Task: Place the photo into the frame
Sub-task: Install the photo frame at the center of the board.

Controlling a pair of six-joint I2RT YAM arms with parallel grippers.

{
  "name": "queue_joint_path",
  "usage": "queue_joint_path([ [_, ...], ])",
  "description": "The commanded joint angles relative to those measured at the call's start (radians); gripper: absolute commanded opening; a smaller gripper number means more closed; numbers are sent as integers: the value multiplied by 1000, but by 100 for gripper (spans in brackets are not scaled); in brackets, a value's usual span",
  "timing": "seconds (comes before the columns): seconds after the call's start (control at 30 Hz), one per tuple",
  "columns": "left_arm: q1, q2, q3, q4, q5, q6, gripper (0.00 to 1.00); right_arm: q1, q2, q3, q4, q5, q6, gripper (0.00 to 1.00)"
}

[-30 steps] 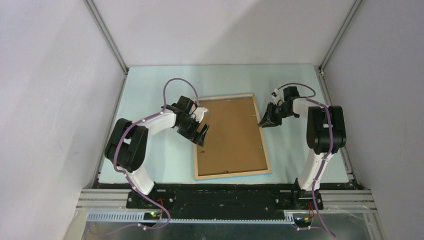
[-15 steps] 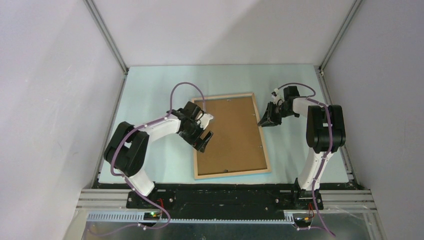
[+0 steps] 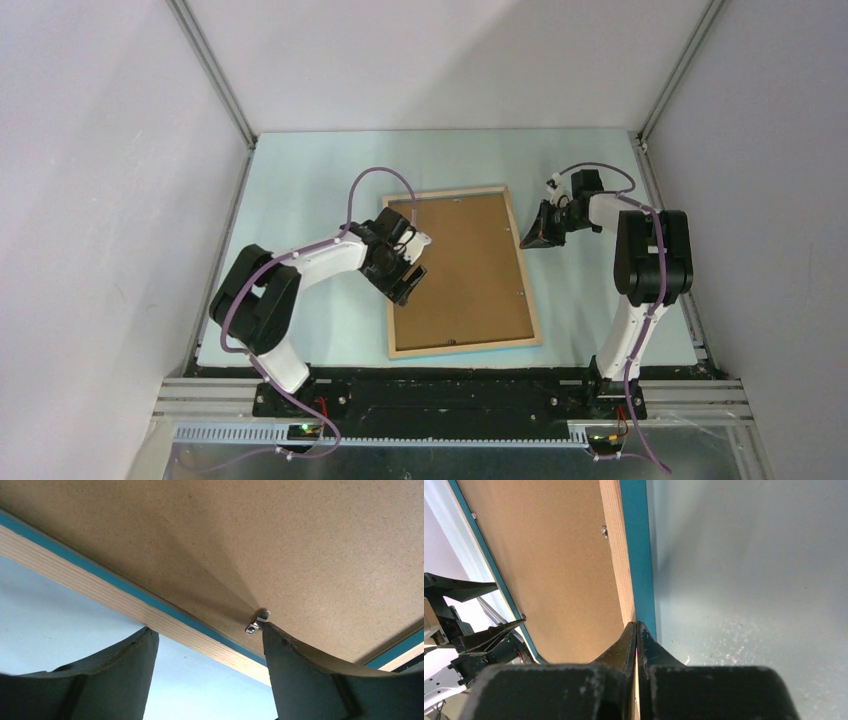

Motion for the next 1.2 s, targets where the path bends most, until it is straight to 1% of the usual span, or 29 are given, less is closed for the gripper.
queue_joint_path([
  [0.0, -10, 25, 12, -2, -29, 19, 75, 3, 0, 24, 7, -1, -25, 0],
  [0.1, -10, 34, 24, -1, -14, 17, 71, 2, 3, 23, 6, -1, -28, 0],
  [0.27, -10, 54, 49, -1, 7, 13, 67, 4, 9, 23, 2, -2, -32, 0],
  [0.57, -10, 69, 64, 0, 42, 11, 56, 5, 14, 24, -2, -8, -45, 0],
  [0.63, -10, 66, 62, 0, 51, 12, 60, 7, 13, 24, -6, -8, -51, 0],
  [0.73, -10, 64, 60, 0, 58, 14, 71, 13, 8, 25, -16, -7, -61, 2],
  [0.8, -9, 64, 63, -1, 58, 14, 75, 18, 0, 24, -21, 0, -69, 8],
  [0.87, -9, 62, 62, 0, 56, 14, 78, 23, -10, 25, -28, 11, -78, 16],
  [1.0, -10, 56, 63, -1, 54, 14, 82, 29, -21, 25, -33, 26, -89, 26],
  [1.07, -9, 56, 66, 0, 52, 14, 84, 36, -24, 24, -35, 35, -94, 30],
  [1.17, -8, 57, 69, 0, 49, 18, 87, 48, -24, 25, -34, 50, -102, 31],
])
